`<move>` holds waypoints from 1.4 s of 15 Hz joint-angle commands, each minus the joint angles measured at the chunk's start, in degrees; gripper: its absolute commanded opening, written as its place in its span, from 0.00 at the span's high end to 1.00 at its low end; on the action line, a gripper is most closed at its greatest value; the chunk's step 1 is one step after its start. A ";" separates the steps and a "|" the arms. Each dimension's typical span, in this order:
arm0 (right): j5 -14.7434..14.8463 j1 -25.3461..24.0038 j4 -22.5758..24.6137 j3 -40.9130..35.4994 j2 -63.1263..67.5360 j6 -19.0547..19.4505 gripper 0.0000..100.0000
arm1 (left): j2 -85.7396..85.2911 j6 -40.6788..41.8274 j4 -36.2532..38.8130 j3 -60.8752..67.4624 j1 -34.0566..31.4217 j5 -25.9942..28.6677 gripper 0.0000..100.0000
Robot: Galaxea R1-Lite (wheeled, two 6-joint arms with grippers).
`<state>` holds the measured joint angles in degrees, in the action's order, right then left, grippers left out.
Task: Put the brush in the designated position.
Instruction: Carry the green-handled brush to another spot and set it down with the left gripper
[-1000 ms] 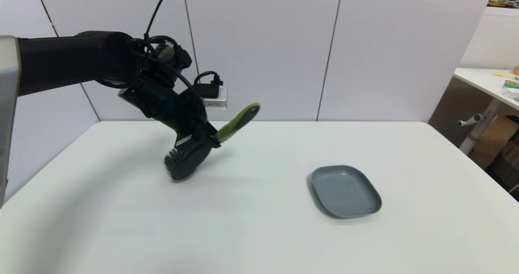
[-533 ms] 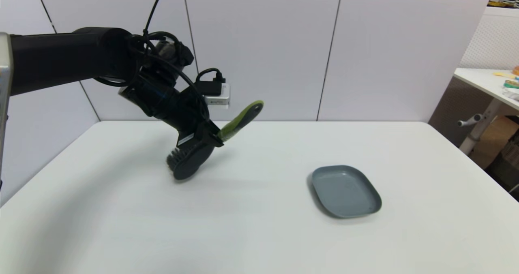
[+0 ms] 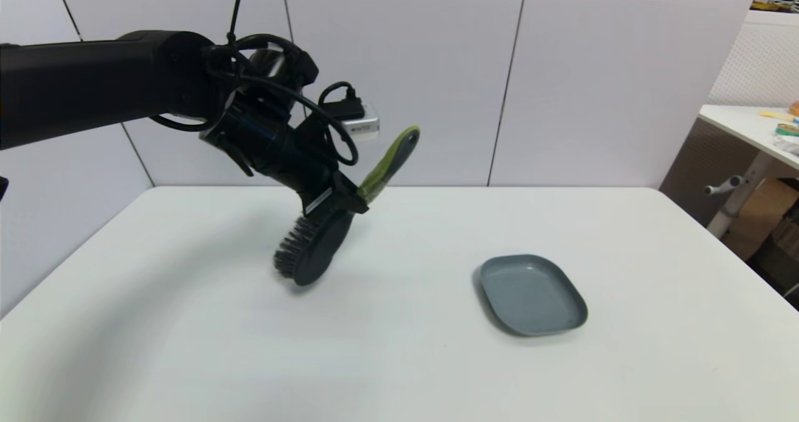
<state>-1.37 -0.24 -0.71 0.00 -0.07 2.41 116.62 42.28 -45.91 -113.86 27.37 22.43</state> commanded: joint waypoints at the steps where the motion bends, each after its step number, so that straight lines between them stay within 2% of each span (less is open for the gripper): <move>1: -0.04 0.07 0.00 -0.09 0.07 0.05 0.00 | 0.02 -16.26 5.39 0.04 5.33 -5.12 1.00; 5: -0.04 -0.02 0.00 -0.09 0.07 0.05 0.00 | 0.46 -31.47 11.02 -0.05 8.84 -9.60 1.00; 10: -0.04 -0.02 0.00 -0.09 0.07 0.05 0.00 | 1.07 -46.06 9.96 0.04 10.78 -11.18 1.00; 15: -0.04 -0.02 0.00 -0.09 0.07 0.05 0.00 | 3.53 -51.86 9.00 -0.05 10.78 -13.29 1.00; 21: -0.04 -0.02 0.00 -0.09 -0.10 0.05 0.00 | 6.17 -56.69 4.43 -0.05 10.69 -13.99 1.00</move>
<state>-1.38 -0.24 -0.68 0.00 -0.07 2.41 121.55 -14.02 -40.74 -113.90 38.06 8.37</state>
